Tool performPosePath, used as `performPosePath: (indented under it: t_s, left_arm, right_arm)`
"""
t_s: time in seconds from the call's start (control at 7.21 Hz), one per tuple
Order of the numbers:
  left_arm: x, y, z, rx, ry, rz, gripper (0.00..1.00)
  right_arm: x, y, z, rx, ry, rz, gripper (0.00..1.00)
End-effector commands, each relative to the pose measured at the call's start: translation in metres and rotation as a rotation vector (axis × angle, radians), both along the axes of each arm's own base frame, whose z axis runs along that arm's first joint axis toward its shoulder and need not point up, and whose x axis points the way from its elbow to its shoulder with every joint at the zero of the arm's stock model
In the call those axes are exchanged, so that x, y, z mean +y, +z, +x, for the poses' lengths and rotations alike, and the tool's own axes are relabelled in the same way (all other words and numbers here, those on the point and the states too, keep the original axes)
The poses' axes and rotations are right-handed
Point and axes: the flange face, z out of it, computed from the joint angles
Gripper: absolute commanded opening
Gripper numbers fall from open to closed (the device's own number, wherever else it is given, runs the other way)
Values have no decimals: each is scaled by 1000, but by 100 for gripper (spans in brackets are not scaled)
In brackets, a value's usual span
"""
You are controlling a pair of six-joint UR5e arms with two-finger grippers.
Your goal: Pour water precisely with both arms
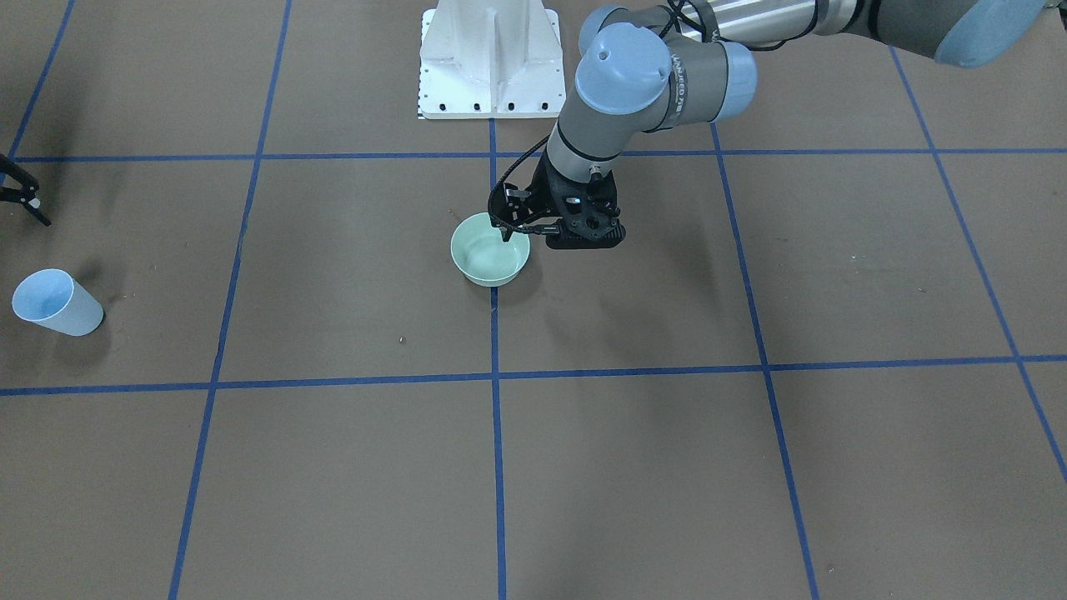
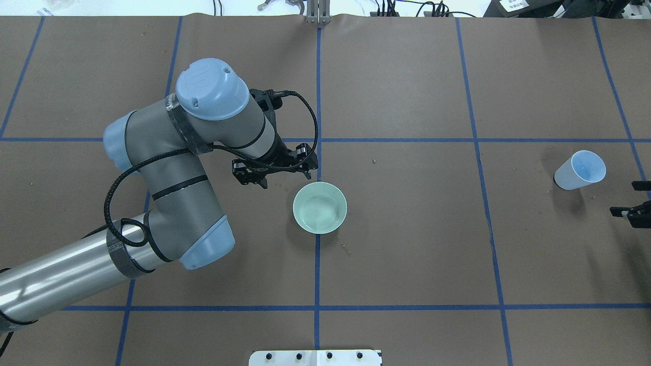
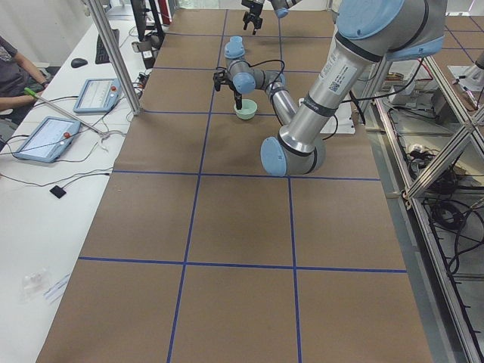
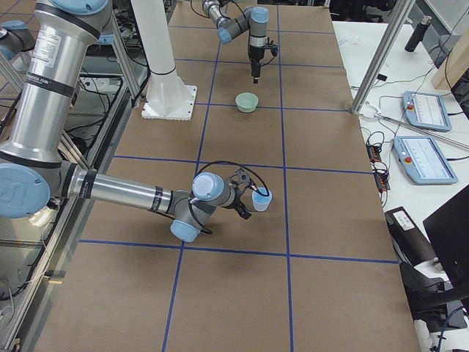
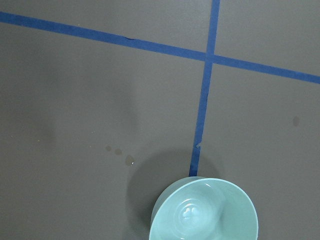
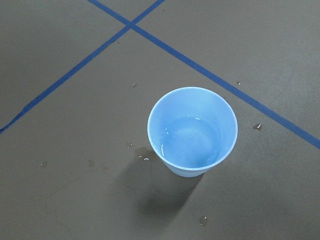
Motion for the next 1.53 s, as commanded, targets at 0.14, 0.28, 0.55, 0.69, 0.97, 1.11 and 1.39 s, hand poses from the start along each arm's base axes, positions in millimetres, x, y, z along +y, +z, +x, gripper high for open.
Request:
performPosePath:
  t_s: [0.14, 0.28, 0.55, 0.69, 0.97, 1.11, 1.39]
  left_arm:
    - [-1, 3, -1, -4, -1, -3, 100]
    - [0, 2, -2, -1, -1, -1, 100]
    - [0, 3, -2, -1, -1, -1, 100]
    - [0, 2, -3, 0, -3, 0, 100]
    - [-4, 1, -7, 1, -10, 2, 100]
    - [-4, 0, -7, 4, -10, 4, 100]
    - [-3, -1, -8, 5, -10, 5, 100]
  right_arm:
    - [-10, 6, -26, -52, 93, 9, 99]
    - [-10, 8, -29, -52, 115, 15, 99]
    - [-9, 14, -37, -46, 151, 7, 99]
    - [-9, 16, -43, -73, 160, -1, 99]
    - [-20, 24, -52, -103, 175, 21, 99]
    - [-20, 25, -54, -101, 184, 30, 99]
    - [-24, 22, -56, -102, 200, 40, 99]
